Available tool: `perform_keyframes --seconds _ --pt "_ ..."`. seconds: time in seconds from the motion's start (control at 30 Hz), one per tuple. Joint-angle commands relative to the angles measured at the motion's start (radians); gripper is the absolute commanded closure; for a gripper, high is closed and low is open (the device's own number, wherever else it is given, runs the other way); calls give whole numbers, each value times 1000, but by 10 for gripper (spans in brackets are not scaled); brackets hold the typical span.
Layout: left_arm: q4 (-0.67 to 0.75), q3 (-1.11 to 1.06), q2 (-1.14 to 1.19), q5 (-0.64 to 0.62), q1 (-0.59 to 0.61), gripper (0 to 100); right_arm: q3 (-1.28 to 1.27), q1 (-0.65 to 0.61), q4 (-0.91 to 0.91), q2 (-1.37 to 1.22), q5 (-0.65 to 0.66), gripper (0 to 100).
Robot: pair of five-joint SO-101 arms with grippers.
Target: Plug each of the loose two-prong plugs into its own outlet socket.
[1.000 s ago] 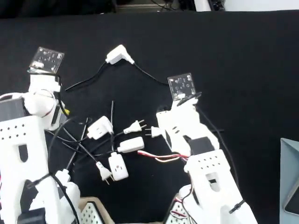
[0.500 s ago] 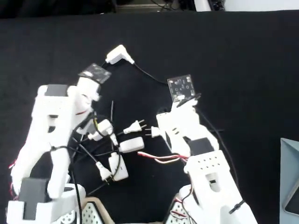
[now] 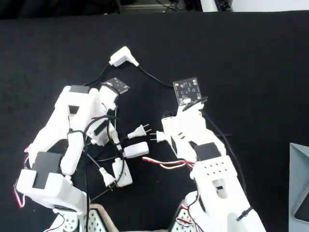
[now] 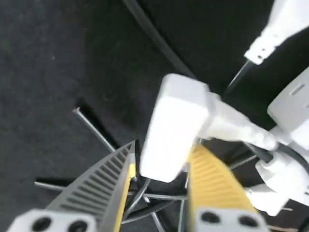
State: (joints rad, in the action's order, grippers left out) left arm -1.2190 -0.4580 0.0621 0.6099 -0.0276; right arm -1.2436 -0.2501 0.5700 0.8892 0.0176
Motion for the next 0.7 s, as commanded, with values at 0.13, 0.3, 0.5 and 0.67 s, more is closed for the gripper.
perform_keyframes --seconds 0.13,0.3,0.5,0.67 --pt "9 50 -17 0 -45 973 8 9 -17 19 6 986" --pt "9 110 -86 -5 2 973 8 9 -17 19 6 986" --pt "8 269 -60 -92 94 973 7 9 -17 19 6 986" --pt "8 466 52 -187 133 973 7 8 -17 19 6 986"
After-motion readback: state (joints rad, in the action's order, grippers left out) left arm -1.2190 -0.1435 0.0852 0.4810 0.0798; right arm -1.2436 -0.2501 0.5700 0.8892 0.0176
